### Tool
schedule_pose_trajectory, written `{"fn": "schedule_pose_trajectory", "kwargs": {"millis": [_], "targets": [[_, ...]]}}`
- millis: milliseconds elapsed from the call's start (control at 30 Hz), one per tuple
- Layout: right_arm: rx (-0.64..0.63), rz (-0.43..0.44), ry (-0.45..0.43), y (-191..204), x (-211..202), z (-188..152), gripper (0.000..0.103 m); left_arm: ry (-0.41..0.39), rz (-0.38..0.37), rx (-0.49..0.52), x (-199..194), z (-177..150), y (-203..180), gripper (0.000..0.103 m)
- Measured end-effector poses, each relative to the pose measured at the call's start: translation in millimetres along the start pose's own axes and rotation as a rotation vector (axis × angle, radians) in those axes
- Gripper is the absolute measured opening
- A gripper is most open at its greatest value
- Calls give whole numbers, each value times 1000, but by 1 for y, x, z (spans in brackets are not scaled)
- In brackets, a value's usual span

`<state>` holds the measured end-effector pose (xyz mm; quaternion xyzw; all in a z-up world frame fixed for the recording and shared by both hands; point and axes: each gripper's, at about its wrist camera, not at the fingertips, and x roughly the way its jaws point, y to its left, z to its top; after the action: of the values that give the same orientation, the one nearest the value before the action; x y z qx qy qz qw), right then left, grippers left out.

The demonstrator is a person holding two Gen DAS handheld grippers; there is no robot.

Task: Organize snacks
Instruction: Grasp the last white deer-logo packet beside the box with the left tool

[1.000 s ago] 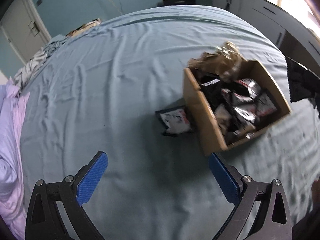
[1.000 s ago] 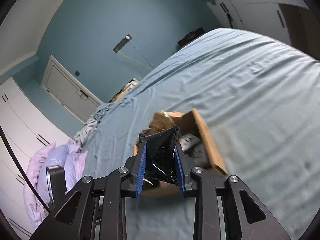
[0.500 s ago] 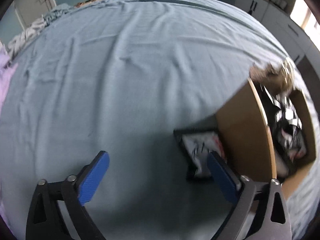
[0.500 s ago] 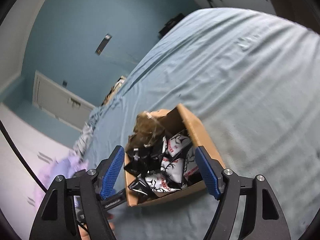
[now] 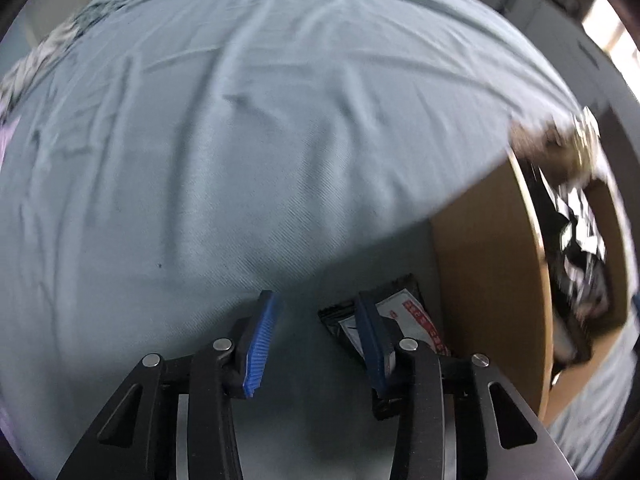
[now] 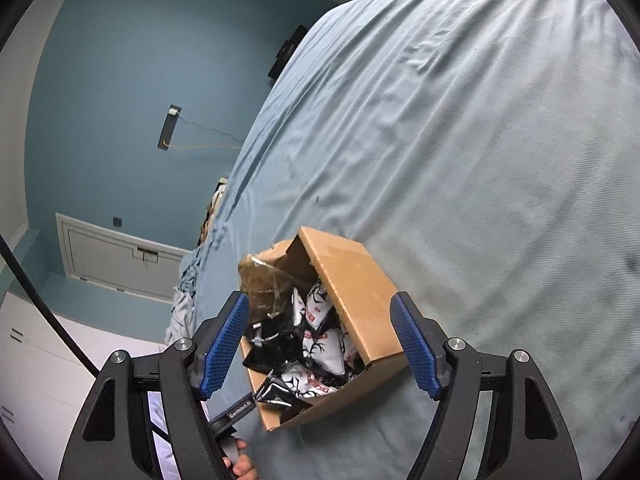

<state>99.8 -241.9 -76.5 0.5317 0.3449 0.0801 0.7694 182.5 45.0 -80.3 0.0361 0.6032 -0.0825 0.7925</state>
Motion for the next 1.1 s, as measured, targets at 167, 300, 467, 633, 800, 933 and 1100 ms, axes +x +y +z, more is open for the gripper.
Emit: {"fn": "schedule_pose_trajectory", "kwargs": {"millis": [167,300,467,633,800,933,1100], "targets": [[-21,-11,-10,2,-3,3,72,12,5,77,-4,0,-23,41],[-9,-12,-9,0,2,4,72,25,95,120,-7,-1,-31,65],[-21,-20,-13,0,0,0,72,113,17,136,8,-10,-38,56],[-79,-65,-13,3,-12,-9,72,121,4,186,-1,-35,-45,55],[-85,-73,-23,5,-45,-16,72,156,18,263,-13,-74,-63,55],[-132,-49,-78,12,-86,-24,72,133,38,350,-29,-92,-85,67],[-239,-131,-128,1,-135,-51,72,153,65,467,-30,-122,-111,76]]}}
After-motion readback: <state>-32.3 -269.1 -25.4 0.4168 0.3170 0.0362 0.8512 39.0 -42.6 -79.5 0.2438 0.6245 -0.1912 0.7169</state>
